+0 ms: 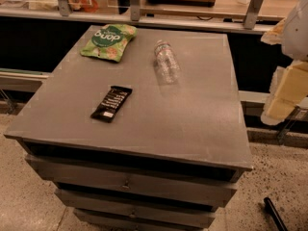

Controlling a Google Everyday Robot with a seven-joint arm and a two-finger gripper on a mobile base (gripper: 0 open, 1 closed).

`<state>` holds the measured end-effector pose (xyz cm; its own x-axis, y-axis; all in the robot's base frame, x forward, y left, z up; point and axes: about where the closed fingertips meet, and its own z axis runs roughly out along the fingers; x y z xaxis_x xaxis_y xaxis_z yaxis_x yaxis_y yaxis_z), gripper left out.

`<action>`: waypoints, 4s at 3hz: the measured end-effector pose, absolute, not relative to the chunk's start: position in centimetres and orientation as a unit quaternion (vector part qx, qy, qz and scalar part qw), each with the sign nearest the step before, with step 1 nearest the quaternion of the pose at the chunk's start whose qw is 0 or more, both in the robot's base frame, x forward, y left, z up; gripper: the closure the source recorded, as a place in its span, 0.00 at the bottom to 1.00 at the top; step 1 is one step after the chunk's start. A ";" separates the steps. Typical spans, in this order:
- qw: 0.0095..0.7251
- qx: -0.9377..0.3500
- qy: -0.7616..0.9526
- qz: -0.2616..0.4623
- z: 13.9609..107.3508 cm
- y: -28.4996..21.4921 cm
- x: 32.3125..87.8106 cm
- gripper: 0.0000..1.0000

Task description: Move rxbar chocolate near green rice chip bag

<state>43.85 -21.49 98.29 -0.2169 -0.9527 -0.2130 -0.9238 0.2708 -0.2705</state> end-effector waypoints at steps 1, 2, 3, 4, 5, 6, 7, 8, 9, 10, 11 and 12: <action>0.170 -0.602 0.779 -0.043 98.3 -21.5 43.8 0.00; 0.186 -0.592 0.784 -0.028 98.3 -21.2 43.2 0.00; 0.235 -0.574 0.784 0.032 96.8 -18.9 41.7 0.00; 0.287 -0.549 0.781 0.080 93.4 -18.0 40.3 0.00; 0.331 -0.542 0.758 0.150 90.1 -14.7 39.1 0.00; 0.354 -0.536 0.744 0.186 90.9 -12.6 38.6 0.00; 0.354 -0.536 0.744 0.186 90.9 -12.6 38.6 0.00; 0.378 -0.518 0.745 0.184 90.4 -11.9 39.5 0.00; 0.433 -0.494 0.727 0.200 88.9 -8.7 42.5 0.00; 0.477 -0.483 0.705 0.208 87.9 -6.1 46.2 0.00; 0.499 -0.495 0.675 0.225 86.6 -2.4 49.8 0.00; 0.494 -0.505 0.664 0.246 85.7 0.6 51.5 0.00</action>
Offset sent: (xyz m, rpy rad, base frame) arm -0.0152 0.0054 -0.0052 0.1209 -0.0003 -0.0399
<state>51.48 0.55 85.66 -0.0033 -0.4279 -0.9038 -0.9131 0.3697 -0.1717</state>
